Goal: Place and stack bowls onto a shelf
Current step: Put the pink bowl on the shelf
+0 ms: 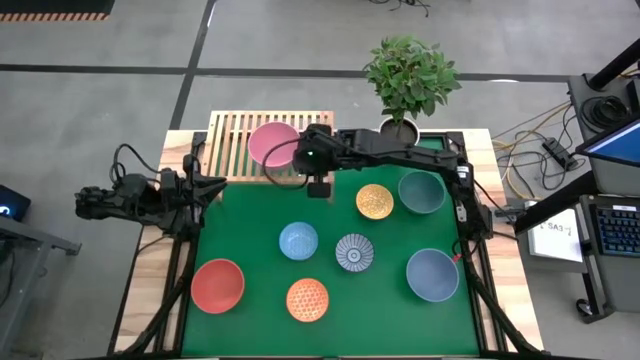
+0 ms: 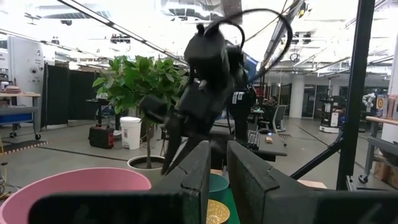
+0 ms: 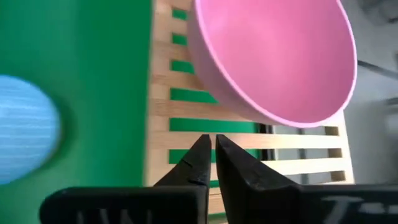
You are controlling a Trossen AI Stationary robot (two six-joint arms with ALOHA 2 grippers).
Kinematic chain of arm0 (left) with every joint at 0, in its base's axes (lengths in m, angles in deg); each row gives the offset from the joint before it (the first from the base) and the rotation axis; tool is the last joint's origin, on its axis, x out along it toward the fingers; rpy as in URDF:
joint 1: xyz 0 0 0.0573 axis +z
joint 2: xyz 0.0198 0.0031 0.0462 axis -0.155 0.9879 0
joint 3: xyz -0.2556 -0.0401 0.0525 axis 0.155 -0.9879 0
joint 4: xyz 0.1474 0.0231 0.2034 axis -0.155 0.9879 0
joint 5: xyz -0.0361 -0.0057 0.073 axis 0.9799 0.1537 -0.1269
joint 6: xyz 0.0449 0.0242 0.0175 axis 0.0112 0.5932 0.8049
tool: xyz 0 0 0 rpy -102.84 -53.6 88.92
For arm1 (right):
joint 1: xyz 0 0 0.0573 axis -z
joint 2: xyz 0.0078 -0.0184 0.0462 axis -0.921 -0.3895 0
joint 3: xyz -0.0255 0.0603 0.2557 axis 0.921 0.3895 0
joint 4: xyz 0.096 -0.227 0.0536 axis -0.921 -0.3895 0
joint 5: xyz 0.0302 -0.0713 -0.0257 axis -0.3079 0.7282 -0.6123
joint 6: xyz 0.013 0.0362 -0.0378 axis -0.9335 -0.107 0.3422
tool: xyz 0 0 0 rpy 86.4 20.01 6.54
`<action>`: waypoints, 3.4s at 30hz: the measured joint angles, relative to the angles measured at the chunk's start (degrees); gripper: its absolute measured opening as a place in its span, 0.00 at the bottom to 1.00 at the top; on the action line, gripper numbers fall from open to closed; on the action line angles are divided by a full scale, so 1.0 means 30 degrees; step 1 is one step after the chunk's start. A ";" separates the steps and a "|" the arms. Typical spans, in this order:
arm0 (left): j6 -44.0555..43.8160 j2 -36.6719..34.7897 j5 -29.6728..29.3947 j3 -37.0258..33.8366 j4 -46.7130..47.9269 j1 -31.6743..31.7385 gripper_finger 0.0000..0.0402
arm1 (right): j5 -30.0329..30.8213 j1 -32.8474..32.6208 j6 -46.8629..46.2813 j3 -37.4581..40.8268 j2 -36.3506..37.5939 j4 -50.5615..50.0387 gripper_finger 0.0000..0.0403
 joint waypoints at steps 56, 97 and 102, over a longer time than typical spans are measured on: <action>-0.1376 0.5605 0.0000 0.0147 -0.2511 0.0000 0.09 | -0.2500 -0.3743 -0.3994 2.3151 1.2249 1.6951 0.02; 0.7107 2.0203 0.3064 1.4597 1.5463 1.0501 0.38 | -0.2699 -0.3999 -0.4270 2.6889 1.4018 2.0384 0.02; 0.7486 2.0385 0.3140 1.4608 1.5531 1.0533 0.31 | -0.2698 -0.3999 -0.4273 2.6910 1.4018 2.0125 0.02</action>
